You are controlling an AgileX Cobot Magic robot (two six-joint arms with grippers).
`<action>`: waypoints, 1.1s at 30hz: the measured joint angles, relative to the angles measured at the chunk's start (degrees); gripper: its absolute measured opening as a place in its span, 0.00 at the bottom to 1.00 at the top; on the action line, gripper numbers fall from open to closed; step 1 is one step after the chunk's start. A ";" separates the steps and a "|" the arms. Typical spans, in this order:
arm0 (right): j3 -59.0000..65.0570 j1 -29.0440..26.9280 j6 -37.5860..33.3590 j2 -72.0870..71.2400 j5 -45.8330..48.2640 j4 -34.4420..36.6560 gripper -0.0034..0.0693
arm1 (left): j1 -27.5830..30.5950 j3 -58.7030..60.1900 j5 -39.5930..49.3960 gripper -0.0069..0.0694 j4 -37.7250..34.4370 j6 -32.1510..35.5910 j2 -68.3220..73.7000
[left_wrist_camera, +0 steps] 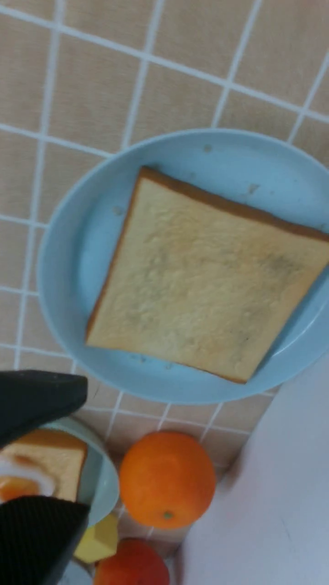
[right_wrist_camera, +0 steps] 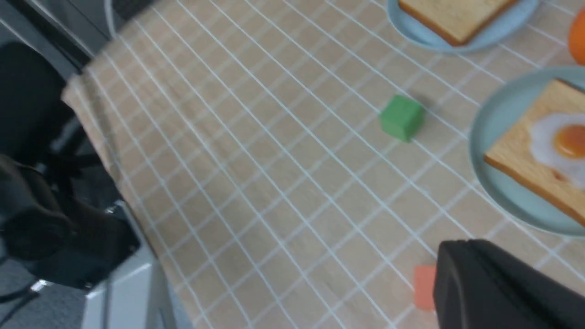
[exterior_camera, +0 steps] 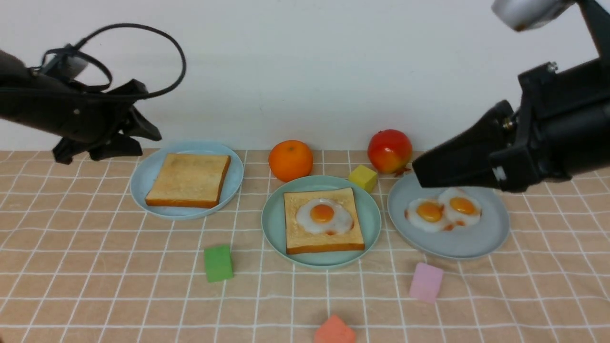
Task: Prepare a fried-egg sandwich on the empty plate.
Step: Use the left arm to grab a slice of bread
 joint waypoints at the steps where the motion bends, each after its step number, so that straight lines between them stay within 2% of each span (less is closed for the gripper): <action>1: 0.00 0.00 -0.05 0.00 0.39 0.13 0.03 | -0.04 -1.85 0.36 0.58 1.38 0.00 1.68; 2: 0.00 0.00 -0.10 0.00 0.50 0.18 0.03 | -0.04 -2.16 0.49 0.58 1.38 0.00 1.68; 5: 0.05 0.00 -0.48 0.00 3.06 -0.46 0.03 | -0.04 -7.11 0.77 0.67 7.04 0.15 6.17; 8: 0.49 0.00 -0.62 0.00 3.97 -0.59 0.03 | -0.04 -9.56 0.99 0.70 9.26 1.56 8.14; 11: 2.17 0.00 -0.53 0.00 3.87 -0.72 0.03 | -0.24 -11.97 0.93 0.71 10.34 7.20 10.73; 15: 4.31 0.00 -0.19 0.00 3.45 -1.44 0.03 | -0.95 -12.38 0.73 0.71 9.81 11.70 13.71; 27: 5.20 0.00 -1.01 0.00 3.41 -1.93 0.03 | -1.17 -12.81 -0.55 0.70 5.17 12.54 21.03; 33: 5.22 0.00 -1.01 0.00 3.46 -1.93 0.03 | -1.11 -13.05 -0.49 0.58 4.87 12.82 21.53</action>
